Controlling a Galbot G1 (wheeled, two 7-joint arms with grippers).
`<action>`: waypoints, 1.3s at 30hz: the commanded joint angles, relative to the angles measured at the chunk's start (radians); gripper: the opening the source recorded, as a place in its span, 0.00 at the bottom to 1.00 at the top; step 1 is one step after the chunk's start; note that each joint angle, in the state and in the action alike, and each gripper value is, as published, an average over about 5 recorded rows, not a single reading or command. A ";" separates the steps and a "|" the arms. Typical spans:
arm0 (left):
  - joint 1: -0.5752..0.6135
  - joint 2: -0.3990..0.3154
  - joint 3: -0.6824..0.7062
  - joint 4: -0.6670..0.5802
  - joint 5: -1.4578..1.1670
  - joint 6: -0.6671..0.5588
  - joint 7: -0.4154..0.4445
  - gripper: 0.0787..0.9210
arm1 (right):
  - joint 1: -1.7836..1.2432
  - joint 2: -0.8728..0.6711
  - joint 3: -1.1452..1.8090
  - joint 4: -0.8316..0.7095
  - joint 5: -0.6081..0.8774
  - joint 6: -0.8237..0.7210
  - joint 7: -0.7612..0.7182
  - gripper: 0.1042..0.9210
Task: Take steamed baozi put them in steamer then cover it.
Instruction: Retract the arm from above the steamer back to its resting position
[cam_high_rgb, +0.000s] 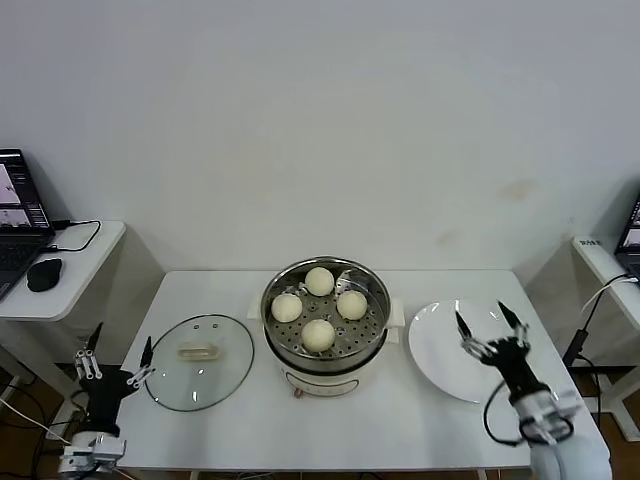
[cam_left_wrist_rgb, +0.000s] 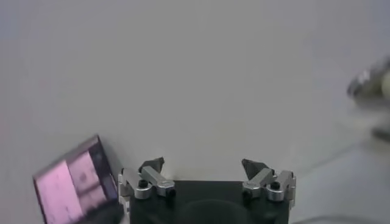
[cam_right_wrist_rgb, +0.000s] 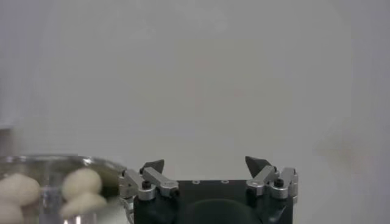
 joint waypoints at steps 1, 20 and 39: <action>0.032 0.086 -0.079 0.271 0.630 -0.163 -0.057 0.88 | -0.117 0.188 0.161 0.034 -0.059 0.041 0.036 0.88; -0.229 0.083 0.129 0.401 0.804 -0.183 -0.045 0.88 | -0.107 0.230 0.194 0.026 -0.050 0.037 0.128 0.88; -0.396 0.076 0.223 0.512 0.781 -0.181 0.007 0.88 | -0.116 0.254 0.195 0.031 -0.054 0.028 0.129 0.88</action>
